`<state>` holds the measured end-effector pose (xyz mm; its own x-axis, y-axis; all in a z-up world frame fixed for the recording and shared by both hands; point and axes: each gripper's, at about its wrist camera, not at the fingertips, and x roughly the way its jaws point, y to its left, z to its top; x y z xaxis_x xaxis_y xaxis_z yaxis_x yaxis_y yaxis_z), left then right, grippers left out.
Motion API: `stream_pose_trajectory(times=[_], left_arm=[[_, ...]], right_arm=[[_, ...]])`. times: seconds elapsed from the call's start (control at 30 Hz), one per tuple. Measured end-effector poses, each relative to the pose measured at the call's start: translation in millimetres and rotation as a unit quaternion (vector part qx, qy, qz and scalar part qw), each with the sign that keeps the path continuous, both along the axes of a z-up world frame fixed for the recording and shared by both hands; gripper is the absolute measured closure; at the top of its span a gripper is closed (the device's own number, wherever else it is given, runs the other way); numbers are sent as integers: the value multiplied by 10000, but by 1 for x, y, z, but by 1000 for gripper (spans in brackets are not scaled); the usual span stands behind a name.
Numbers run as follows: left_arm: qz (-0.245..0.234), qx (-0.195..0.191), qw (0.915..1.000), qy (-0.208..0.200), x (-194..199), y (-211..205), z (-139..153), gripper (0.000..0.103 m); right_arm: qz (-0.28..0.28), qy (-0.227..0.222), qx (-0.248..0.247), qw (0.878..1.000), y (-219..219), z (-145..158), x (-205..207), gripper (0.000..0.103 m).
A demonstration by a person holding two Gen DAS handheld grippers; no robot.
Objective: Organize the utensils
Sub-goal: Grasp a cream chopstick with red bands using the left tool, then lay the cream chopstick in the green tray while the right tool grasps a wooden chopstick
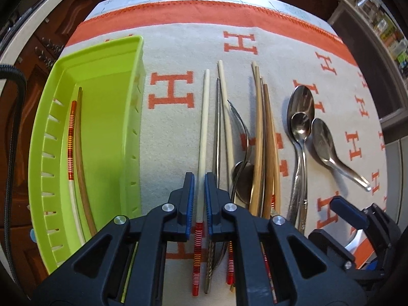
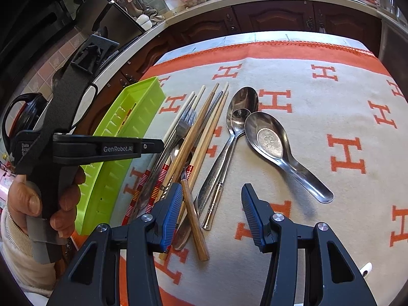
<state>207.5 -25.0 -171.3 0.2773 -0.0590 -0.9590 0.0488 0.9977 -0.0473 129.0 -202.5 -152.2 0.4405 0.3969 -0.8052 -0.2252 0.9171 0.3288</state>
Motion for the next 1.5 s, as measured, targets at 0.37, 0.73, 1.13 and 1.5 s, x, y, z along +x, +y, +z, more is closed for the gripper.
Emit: stream_pose_trajectory(times=[0.37,0.73,1.13,1.5], left_arm=[[-62,76,9995,-284,-2,-3,0,100],[-43,-462,9945,-942,-53,23,73,100],[638,-97,9890,-1327,-83,113,107,100],[785,-176,9922,-948,-69,140,53,100]], right_arm=[[-42,41,32,10000,-3,-2,0,53],[18,46,21,10000,12,7,6,62],[66,306,-121,9994,58,-5,42,73],[-103,375,-593,9975,78,-16,59,91]])
